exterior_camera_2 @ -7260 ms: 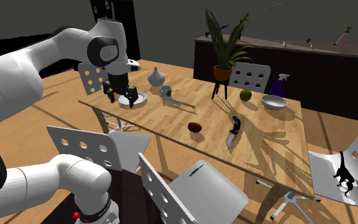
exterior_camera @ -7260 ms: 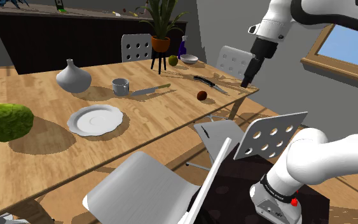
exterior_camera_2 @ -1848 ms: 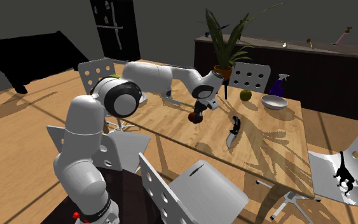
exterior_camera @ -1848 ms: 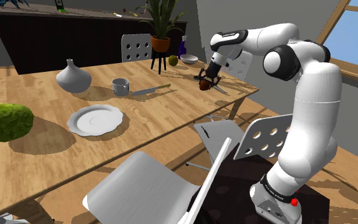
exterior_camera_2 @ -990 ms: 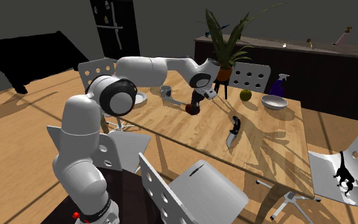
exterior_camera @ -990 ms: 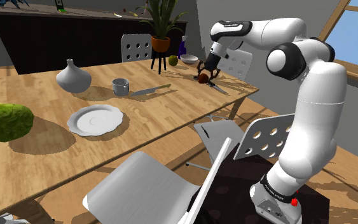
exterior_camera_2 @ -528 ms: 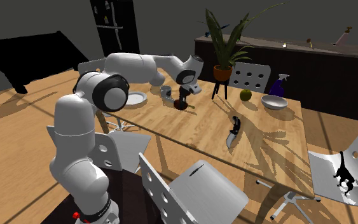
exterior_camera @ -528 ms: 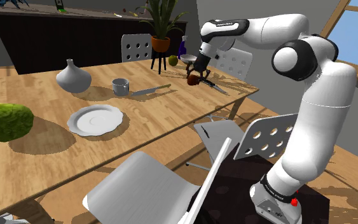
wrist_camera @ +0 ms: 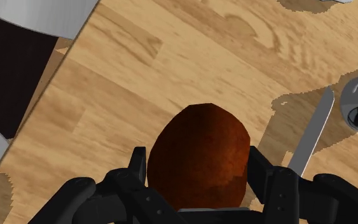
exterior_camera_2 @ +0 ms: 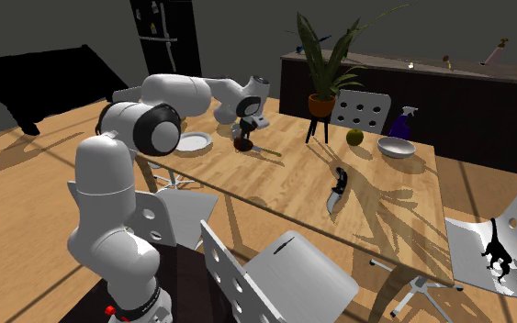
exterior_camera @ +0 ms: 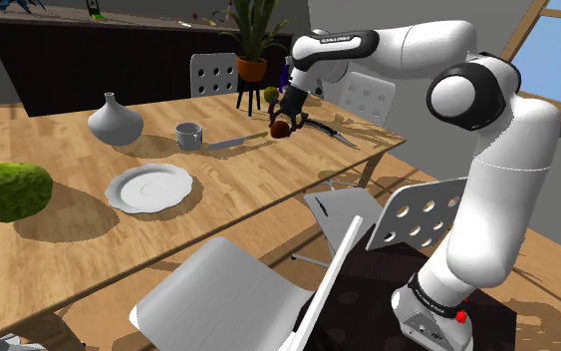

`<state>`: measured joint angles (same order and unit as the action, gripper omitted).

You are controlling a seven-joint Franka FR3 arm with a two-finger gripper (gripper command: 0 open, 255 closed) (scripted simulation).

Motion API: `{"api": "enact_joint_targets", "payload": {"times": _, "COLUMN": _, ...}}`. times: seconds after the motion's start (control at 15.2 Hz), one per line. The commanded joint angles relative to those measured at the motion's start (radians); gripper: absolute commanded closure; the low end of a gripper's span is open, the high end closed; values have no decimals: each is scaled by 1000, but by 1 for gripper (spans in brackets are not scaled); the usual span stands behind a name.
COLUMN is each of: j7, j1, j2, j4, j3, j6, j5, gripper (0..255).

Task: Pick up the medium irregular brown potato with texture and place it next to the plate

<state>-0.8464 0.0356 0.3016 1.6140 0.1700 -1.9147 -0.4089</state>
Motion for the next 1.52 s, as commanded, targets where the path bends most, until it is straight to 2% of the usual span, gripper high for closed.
{"api": "enact_joint_targets", "payload": {"times": 0.0, "j7": -44, "j1": -30, "j2": 3, "j4": -2, "j3": -15, "j6": -17, "j5": 3, "gripper": 255}}
{"api": "enact_joint_targets", "payload": {"times": 0.53, "j7": -210, "j1": -139, "j2": 63, "j4": -80, "j3": -70, "j6": -56, "j5": 22, "gripper": 255}}
{"api": "enact_joint_targets", "payload": {"times": 0.99, "j7": -356, "j1": -231, "j2": 165, "j4": -227, "j3": -106, "j6": -57, "j5": 47, "gripper": 255}}
{"api": "enact_joint_targets", "payload": {"times": 1.45, "j7": -329, "j1": -233, "j2": 181, "j4": -160, "j3": -110, "j6": -137, "j5": 34, "gripper": 255}}
